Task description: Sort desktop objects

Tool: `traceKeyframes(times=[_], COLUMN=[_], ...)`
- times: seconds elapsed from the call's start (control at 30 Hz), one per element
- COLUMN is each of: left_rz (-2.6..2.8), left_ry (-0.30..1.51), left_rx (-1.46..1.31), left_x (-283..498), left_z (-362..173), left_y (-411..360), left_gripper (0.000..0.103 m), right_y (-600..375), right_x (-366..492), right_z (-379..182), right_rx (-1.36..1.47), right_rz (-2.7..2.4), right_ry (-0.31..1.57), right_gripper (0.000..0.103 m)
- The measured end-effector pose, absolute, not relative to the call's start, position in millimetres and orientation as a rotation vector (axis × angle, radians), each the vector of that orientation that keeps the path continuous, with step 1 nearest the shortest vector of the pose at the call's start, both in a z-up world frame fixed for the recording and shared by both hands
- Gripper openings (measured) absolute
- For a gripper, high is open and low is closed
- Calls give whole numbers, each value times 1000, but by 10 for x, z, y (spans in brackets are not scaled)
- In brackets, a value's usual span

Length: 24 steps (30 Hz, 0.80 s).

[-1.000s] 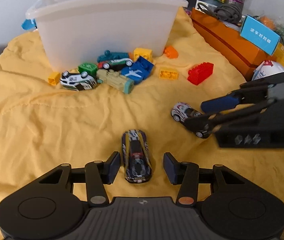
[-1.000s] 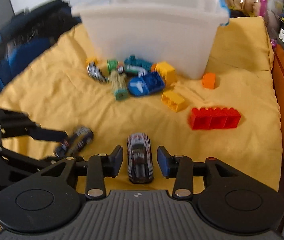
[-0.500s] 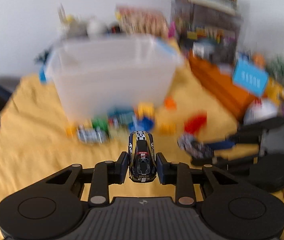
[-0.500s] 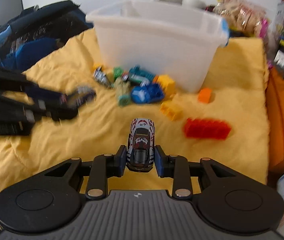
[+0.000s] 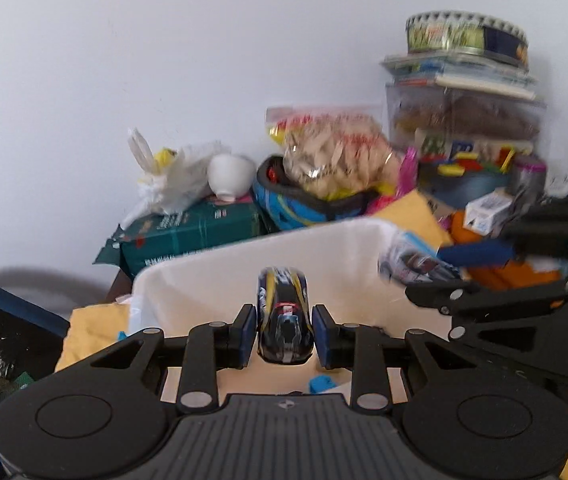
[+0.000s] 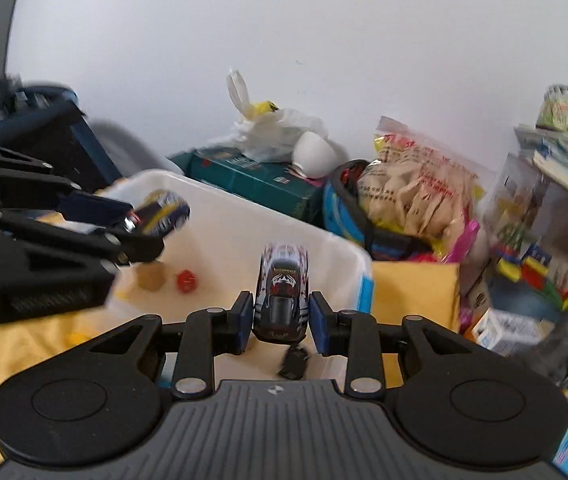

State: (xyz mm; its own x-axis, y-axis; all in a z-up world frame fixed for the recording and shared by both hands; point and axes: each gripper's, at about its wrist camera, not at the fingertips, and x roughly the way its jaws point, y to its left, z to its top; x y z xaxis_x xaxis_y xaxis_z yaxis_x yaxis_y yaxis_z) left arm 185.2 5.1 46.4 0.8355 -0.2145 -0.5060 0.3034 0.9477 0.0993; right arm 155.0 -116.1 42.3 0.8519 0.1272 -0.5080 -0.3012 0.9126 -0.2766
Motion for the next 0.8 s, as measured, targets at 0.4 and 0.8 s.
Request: traceKeyframes(times=[0.4, 0.8], left_rz=[-293, -381], left_ry=[628, 694], left_rx=[51, 474], left_x=[934, 938], left_z=[-27, -621], left_y=[428, 257], left_gripper=[56, 56], right_y=[-1411, -1589], right_x=[857, 469], right_z=[-199, -696], right_rx=[-285, -180], right_rz=[352, 353], right_ry=[691, 927], right_gripper=[44, 48])
